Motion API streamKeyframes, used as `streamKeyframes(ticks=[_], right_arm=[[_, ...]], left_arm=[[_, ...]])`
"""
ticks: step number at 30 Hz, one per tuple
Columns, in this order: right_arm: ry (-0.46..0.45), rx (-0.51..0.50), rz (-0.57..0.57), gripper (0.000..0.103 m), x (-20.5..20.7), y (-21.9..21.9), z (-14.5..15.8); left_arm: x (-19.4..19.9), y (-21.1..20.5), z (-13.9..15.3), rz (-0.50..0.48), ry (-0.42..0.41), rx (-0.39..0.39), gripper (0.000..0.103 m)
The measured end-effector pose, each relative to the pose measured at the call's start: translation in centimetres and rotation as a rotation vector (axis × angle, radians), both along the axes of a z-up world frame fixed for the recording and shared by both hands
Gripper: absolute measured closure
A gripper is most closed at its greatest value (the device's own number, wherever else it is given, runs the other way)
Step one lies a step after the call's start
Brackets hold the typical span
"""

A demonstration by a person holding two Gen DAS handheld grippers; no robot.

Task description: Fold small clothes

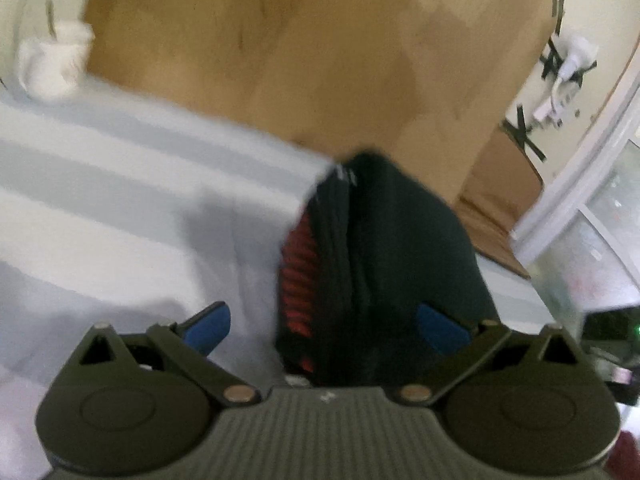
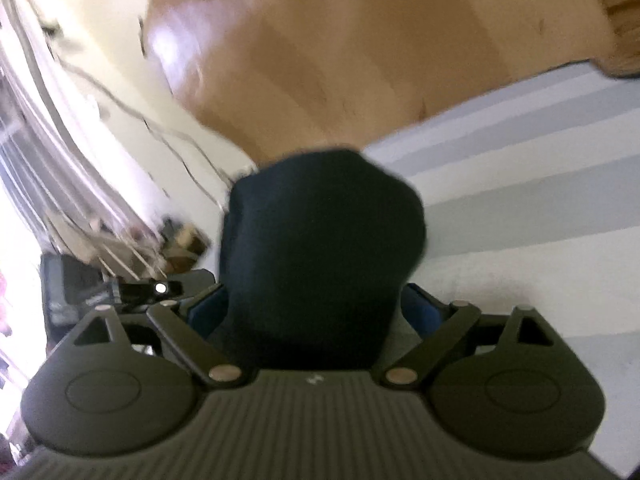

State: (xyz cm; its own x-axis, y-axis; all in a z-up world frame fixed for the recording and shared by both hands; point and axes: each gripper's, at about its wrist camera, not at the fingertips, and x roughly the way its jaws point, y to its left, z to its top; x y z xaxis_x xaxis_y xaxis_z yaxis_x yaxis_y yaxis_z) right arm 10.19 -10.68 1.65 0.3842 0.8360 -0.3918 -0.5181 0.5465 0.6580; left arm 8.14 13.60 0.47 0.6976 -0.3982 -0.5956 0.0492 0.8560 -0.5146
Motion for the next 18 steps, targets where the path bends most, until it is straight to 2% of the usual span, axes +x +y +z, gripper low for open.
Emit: streamKeyframes(ticks=[1,2,3,5,6,7,8,12,14,16,18], right_arm=[[0.010,-0.018,0.018,0.008,0.5,0.9,-0.6],[0.033,-0.015,0.041,0.009,1.0,1.6,-1.4],[0.007,-0.017,0.042,0.012,1.1,2.1,-1.5],[0.002,-0.026,0.030,0.024,1.4,2.6,-1.0],[-0.024,-0.028,0.029,0.036,1.4,2.4,-0.7],[-0.063,-0.033,0.031,0.041,1.5,2.2,-0.3],[-0.092,-0.037,0.021,0.042,1.7,1.9,0.1],[-0.124,0.010,-0.048,0.047,4.6,0.3,0.8],[-0.140,0.026,-0.090,0.047,7.0,-0.6,1.0],[-0.150,0.021,-0.126,0.046,10.1,-1.1,1.1],[-0.123,0.007,-0.148,0.046,13.2,-1.3,0.4]], left_arm=[[0.7,-0.3,-1.0,-0.017,0.036,-0.024,0.000],[1.1,-0.5,-1.5,-0.021,0.030,-0.032,0.000],[1.2,-0.8,-1.6,-0.021,0.019,-0.017,0.000],[2.0,-1.0,-1.6,-0.016,0.021,-0.012,0.001],[2.6,-1.0,-1.5,-0.027,0.028,-0.035,0.009],[3.4,-1.1,-1.5,-0.047,0.035,-0.068,0.011],[4.3,-1.4,-1.1,-0.053,0.035,-0.069,0.011],[8.8,-4.4,1.6,-0.077,-0.044,0.055,0.014],[11.8,-5.6,2.4,-0.085,-0.058,0.072,0.016],[15.7,-6.7,2.5,-0.086,-0.068,0.100,0.016],[19.1,-7.5,1.6,-0.085,-0.049,0.117,0.016]])
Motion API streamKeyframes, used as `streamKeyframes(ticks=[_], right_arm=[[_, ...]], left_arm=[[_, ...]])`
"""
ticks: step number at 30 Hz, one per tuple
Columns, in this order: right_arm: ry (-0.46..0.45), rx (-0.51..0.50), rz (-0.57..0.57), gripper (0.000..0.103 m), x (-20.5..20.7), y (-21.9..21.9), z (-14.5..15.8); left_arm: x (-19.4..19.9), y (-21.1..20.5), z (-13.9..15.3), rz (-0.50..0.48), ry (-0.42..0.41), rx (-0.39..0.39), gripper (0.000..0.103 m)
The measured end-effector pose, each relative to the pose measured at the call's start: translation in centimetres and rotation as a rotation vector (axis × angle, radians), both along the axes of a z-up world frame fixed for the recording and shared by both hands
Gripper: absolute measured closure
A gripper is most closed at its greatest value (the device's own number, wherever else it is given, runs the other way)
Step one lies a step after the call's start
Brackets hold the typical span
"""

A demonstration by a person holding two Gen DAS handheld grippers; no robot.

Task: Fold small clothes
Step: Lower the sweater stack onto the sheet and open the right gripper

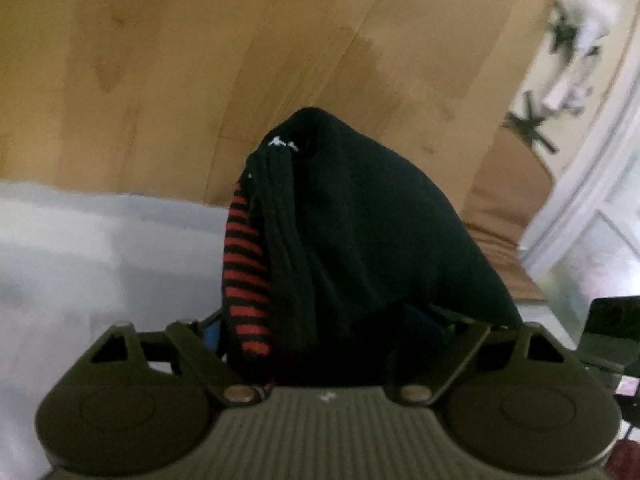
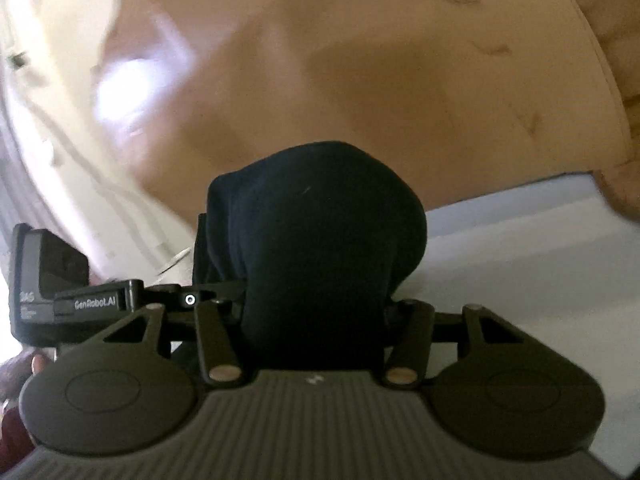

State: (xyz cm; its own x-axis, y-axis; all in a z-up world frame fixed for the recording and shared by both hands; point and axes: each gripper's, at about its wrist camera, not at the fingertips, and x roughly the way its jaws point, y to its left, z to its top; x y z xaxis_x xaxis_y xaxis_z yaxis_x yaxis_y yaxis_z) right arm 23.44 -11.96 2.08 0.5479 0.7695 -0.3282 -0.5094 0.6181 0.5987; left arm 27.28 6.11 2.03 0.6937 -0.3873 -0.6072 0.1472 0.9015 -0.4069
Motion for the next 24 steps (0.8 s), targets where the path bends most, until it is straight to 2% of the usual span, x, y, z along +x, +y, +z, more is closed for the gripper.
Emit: streamKeyframes(ticks=[2,3,4,5,6,7,9,13,16,19,22,24], right_arm=[[0.094,-0.019,-0.031,0.043,3.3,-0.2,-1.4],[0.151,-0.033,-0.064,0.041,4.4,-0.3,-2.2],[0.155,-0.028,-0.092,0.038,4.4,-0.6,-2.6],[0.135,-0.024,-0.119,0.035,3.9,-1.1,-2.8],[0.139,-0.034,-0.156,0.025,3.4,-1.5,-2.8],[0.132,-0.042,-0.168,0.018,3.3,-1.7,-2.4],[0.078,-0.014,-0.177,0.017,2.8,-2.3,-2.4],[0.003,0.037,-0.215,0.017,1.2,-3.2,-1.7],[-0.099,0.010,-0.261,0.017,-1.3,-3.1,0.0],[-0.172,-0.053,-0.348,0.015,-6.3,-3.2,2.0],[-0.105,-0.057,-0.373,0.013,-12.7,-4.2,0.4],[-0.073,-0.122,-0.373,0.013,-16.3,-4.2,-1.0]], left_arm=[[3.3,-0.7,-1.7,-0.002,0.054,0.012,0.013],[4.4,-1.2,-2.6,-0.005,0.064,0.017,0.000],[4.9,-1.4,-3.2,0.000,0.049,0.003,0.000],[5.1,-1.2,-4.2,-0.020,0.045,-0.073,0.000],[4.9,-0.7,-5.1,-0.021,0.054,-0.149,0.000],[4.7,-0.5,-5.2,-0.020,0.052,-0.170,0.000],[3.5,-0.9,-4.2,0.001,0.009,-0.100,0.000],[-0.2,-1.4,-3.3,0.072,-0.019,-0.033,0.000],[-4.2,-1.8,-2.2,0.138,-0.048,0.050,0.000],[-7.9,-1.7,0.4,0.197,-0.033,0.149,0.000],[-11.8,-2.3,1.6,0.205,-0.043,0.223,0.000],[-14.2,-2.6,1.6,0.229,-0.061,0.293,0.000]])
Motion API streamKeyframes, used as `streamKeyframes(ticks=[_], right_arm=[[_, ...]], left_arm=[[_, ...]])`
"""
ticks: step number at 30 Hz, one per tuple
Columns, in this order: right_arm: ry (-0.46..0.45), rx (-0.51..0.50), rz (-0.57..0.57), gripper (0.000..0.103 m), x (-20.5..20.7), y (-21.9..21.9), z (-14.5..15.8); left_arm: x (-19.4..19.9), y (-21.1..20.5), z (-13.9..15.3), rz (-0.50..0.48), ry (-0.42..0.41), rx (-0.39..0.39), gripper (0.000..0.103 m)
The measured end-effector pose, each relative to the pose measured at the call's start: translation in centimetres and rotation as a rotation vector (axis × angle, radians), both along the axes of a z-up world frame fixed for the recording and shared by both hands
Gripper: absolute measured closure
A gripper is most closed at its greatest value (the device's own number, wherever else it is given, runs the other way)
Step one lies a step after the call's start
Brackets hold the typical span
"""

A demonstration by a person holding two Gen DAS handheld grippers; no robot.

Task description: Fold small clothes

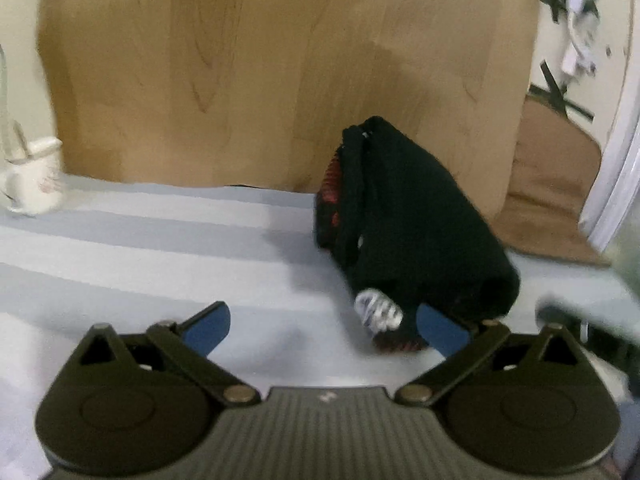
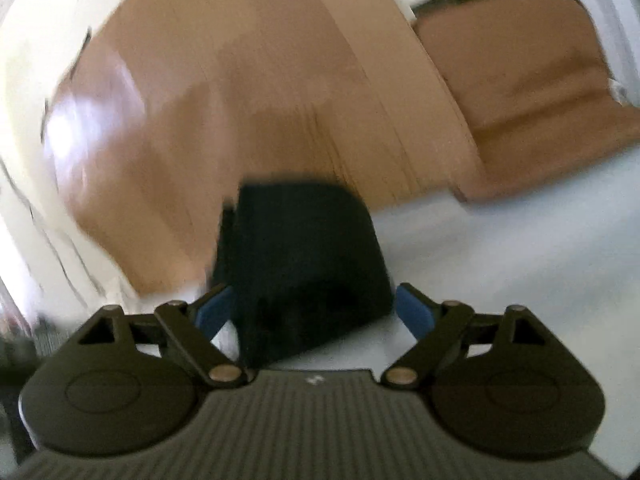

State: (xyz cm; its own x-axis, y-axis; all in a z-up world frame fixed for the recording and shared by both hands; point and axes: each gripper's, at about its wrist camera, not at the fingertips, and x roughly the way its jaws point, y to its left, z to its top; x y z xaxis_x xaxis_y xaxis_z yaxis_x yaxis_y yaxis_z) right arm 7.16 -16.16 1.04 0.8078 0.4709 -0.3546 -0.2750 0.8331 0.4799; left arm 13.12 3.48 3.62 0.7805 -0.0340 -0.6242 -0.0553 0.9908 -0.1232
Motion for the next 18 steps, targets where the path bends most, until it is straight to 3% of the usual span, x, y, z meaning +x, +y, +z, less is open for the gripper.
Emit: streamKeyframes(ticks=[2,6,9,11,13,18], right_arm=[[0.037,-0.051,-0.024,0.013,-3.0,-0.2,-1.0],[0.013,-0.113,-0.055,0.007,-6.0,0.0,0.0],[0.006,-0.182,-0.069,0.000,-5.7,0.5,-0.3],[0.067,-0.183,-0.075,0.000,-5.0,0.6,-1.0],[0.094,-0.192,-0.116,0.000,-4.4,0.5,-1.2],[0.090,-0.145,-0.102,0.000,-4.7,-0.3,-1.2]], left_arm=[[-1.5,-0.9,-0.5,0.040,0.012,0.054,0.000],[-3.6,-2.1,-1.9,0.076,0.061,0.110,0.000],[-5.0,-3.1,-2.3,0.106,0.014,0.136,0.000],[-5.8,-3.7,-2.5,0.120,-0.006,0.178,0.000],[-5.5,-4.2,-2.7,0.124,0.011,0.208,0.000],[-5.2,-3.9,-3.1,0.106,0.069,0.191,0.000]])
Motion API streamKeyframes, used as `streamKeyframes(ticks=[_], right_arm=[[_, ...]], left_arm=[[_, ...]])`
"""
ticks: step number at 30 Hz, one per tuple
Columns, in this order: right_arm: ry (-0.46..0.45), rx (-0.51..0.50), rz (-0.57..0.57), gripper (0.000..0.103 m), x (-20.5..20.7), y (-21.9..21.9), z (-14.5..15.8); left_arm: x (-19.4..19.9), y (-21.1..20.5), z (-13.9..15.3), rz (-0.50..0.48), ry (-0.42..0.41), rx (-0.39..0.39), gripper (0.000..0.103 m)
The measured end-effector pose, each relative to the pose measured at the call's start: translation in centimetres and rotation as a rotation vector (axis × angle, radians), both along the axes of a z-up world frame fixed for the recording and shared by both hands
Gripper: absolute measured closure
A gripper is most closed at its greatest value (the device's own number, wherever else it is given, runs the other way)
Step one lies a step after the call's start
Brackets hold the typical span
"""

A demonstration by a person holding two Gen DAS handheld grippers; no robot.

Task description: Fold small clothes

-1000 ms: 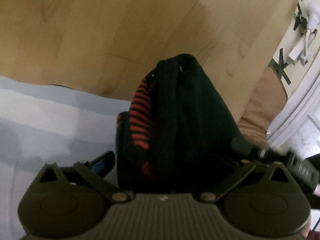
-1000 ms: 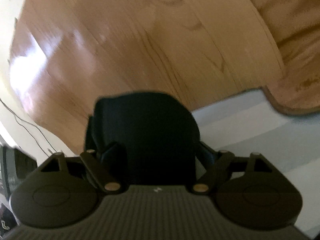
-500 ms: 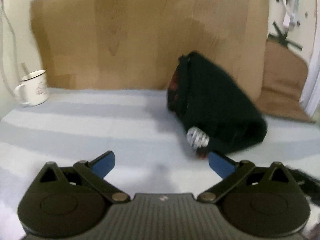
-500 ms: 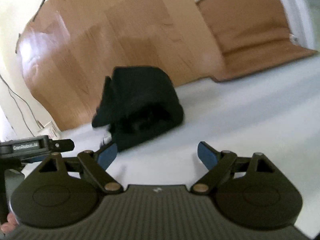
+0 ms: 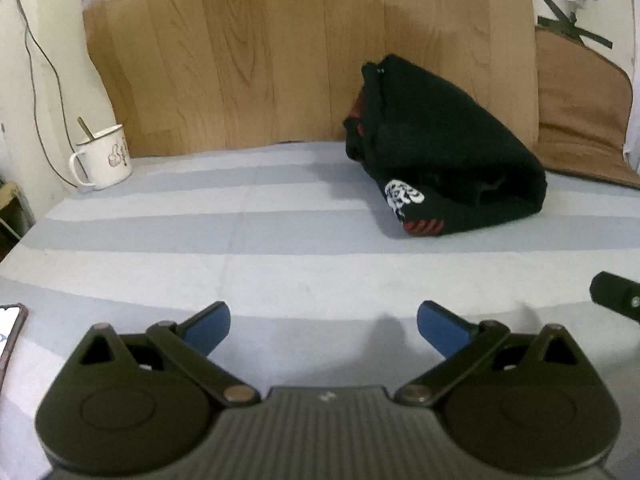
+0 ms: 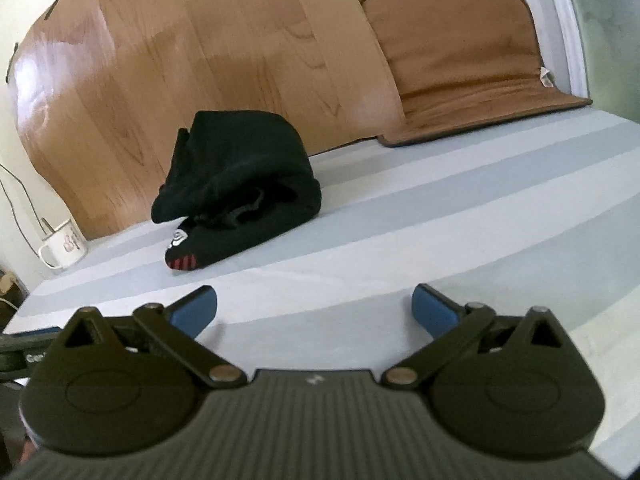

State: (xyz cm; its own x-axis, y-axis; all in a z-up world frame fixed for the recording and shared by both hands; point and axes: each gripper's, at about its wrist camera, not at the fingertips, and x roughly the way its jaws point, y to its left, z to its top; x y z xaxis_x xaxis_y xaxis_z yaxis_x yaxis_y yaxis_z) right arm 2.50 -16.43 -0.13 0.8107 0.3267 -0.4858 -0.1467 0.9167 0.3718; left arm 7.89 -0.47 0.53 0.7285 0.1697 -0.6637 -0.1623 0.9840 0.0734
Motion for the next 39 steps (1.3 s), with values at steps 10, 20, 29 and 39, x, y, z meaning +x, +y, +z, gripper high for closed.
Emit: streamKeyframes(ticks=[10,20,29,39], right_arm=[[-0.004,0.042,0.010,0.000,0.0,-0.3,0.0],[-0.006,0.057,0.010,0.000,0.0,-0.4,0.0],[-0.007,0.066,0.010,0.000,0.0,-0.5,0.0],[-0.008,0.069,0.010,0.000,0.0,-0.5,0.0]], left_arm=[[0.2,-1.3,-0.8,0.008,0.043,0.108,0.000],[-0.9,-1.2,0.5,-0.028,0.011,0.023,0.000],[-1.0,-1.5,0.2,-0.034,0.056,0.025,0.000],[-0.9,-1.5,0.1,-0.024,0.073,0.047,0.000]])
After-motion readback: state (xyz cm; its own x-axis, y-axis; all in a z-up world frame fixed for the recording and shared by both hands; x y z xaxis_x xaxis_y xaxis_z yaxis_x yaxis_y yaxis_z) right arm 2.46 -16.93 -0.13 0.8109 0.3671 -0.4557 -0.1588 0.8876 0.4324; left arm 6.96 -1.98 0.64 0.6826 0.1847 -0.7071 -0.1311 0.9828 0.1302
